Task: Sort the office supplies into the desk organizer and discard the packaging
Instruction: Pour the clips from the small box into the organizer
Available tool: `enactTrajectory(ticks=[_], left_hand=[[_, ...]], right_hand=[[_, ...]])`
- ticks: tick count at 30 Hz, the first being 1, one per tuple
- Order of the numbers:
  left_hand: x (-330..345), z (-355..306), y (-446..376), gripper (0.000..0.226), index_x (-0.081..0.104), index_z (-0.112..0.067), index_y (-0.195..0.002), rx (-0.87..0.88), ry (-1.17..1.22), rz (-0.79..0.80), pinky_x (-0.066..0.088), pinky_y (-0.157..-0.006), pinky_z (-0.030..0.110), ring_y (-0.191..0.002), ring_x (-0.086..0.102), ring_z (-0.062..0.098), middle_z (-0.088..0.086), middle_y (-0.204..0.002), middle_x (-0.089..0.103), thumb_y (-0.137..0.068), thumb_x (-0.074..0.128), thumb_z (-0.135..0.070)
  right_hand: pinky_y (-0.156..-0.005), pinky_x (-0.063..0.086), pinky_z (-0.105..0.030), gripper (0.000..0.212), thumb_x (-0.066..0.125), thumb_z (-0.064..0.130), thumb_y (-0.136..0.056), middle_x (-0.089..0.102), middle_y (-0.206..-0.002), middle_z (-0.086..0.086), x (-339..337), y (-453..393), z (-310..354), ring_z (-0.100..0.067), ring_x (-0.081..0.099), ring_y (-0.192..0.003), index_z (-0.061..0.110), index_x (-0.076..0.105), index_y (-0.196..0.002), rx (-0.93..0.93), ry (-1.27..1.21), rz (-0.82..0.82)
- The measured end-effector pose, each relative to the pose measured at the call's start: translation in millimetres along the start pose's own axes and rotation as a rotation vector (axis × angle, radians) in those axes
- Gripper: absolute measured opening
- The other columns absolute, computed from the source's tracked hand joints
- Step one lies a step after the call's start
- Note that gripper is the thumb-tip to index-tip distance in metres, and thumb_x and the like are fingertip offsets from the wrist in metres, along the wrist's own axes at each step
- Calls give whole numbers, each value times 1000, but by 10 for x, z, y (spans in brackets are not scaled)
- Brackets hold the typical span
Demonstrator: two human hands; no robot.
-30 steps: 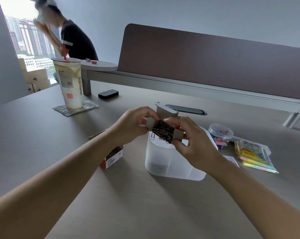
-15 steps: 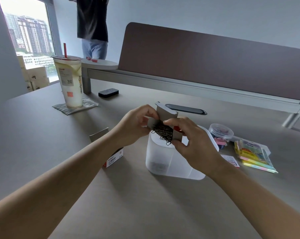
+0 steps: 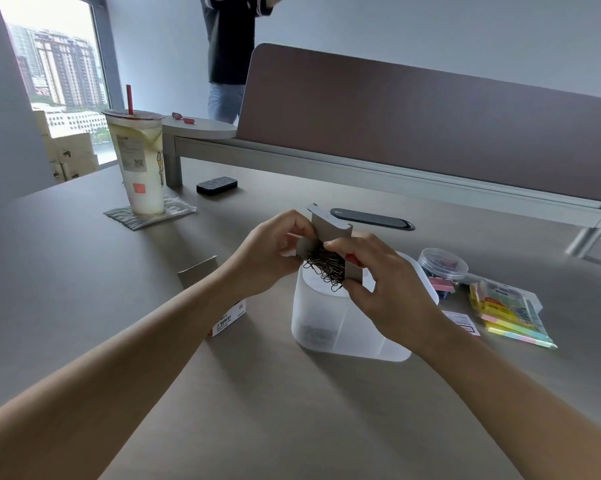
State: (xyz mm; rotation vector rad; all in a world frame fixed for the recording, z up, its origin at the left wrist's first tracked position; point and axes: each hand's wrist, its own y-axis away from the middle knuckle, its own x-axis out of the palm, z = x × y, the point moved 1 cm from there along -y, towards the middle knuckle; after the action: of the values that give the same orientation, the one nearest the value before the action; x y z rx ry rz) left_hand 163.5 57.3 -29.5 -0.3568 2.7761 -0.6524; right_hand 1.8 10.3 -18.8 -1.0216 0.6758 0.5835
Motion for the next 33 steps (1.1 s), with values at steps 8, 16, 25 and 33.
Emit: enactTrajectory(ticks=[8, 16, 25, 33], left_hand=[[10, 17, 11, 39, 50, -13, -73, 6, 26, -27, 39, -60, 18, -66, 53, 10, 3, -74, 54, -70, 50, 26], [12, 23, 21, 44, 50, -14, -76, 22, -5, -10, 44, -62, 18, -70, 60, 6, 3, -79, 56, -68, 49, 28], [60, 35, -16, 42, 51, -19, -78, 25, -65, -20, 47, -65, 20, -79, 62, 15, 1, -83, 60, -72, 48, 23], [25, 20, -18, 38, 53, -20, -77, 26, -89, -35, 49, -72, 21, -74, 62, 10, -2, -81, 60, -75, 53, 18]], right_hand=[[-85, 36, -27, 52, 56, -9, -70, 60, -117, -7, -10, 1, 10, -31, 56, -101, 15, 57, -116, -22, 75, 18], [-83, 35, -27, 51, 52, -5, -68, 61, -115, -9, -32, 8, 22, -33, 56, -98, 15, 57, -115, -21, 91, 3], [-79, 35, -19, 49, 55, -2, -73, 58, -116, -7, -33, 28, -14, -21, 53, -100, 16, 53, -119, 44, 28, 12], [-75, 32, 6, 53, 59, -6, -75, 46, -128, -5, -40, 24, -22, 0, 39, -98, 18, 51, -122, 35, 35, -5]])
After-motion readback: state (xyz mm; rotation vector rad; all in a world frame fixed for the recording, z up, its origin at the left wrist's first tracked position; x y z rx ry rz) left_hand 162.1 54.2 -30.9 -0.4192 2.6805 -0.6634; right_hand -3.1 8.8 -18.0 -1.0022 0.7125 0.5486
